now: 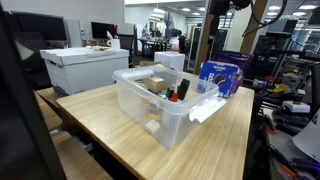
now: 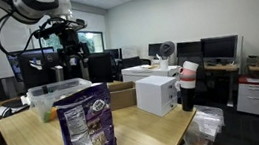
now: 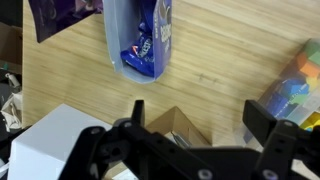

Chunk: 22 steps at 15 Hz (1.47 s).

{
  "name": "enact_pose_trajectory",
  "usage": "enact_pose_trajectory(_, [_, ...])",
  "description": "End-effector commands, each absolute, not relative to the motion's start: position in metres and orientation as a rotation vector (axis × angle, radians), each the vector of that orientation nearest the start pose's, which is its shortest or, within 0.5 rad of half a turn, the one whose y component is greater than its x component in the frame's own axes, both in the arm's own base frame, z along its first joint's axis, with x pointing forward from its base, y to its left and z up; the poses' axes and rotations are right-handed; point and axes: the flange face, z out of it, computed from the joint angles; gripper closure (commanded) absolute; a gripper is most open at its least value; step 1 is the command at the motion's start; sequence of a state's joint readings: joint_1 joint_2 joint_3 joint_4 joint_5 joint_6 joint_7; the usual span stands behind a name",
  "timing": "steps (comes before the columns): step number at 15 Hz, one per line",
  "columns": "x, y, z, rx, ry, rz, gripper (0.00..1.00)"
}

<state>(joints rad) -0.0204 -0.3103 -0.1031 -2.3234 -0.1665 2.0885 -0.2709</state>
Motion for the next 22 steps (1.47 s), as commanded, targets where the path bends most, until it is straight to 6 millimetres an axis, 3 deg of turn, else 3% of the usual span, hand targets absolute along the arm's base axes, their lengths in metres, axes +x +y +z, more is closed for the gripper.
enact_pose_trajectory(1, [0.421,-0.088,0.466,-3.253,-0.526,-0.040,0.00])
enact_pose_trajectory(4, [0.403,-0.103,0.457,-3.237,-0.611,-0.033,0.00])
enact_pose_trajectory(5, [0.395,-0.109,0.445,-3.203,-0.625,-0.044,0.00])
enact_pose_trajectory(7, [0.397,-0.109,0.436,-3.213,-0.574,-0.058,0.00])
enact_pose_trajectory(11, [0.399,-0.110,0.397,-3.214,-0.551,-0.015,0.00])
enact_pose_trajectory(13, [0.399,-0.114,0.390,-3.206,-0.538,0.011,0.00])
enact_pose_trajectory(16, [0.403,-0.129,0.341,-3.157,-0.477,0.195,0.00])
enact_pose_trajectory(22, [0.404,-0.126,0.319,-3.129,-0.481,0.284,0.00])
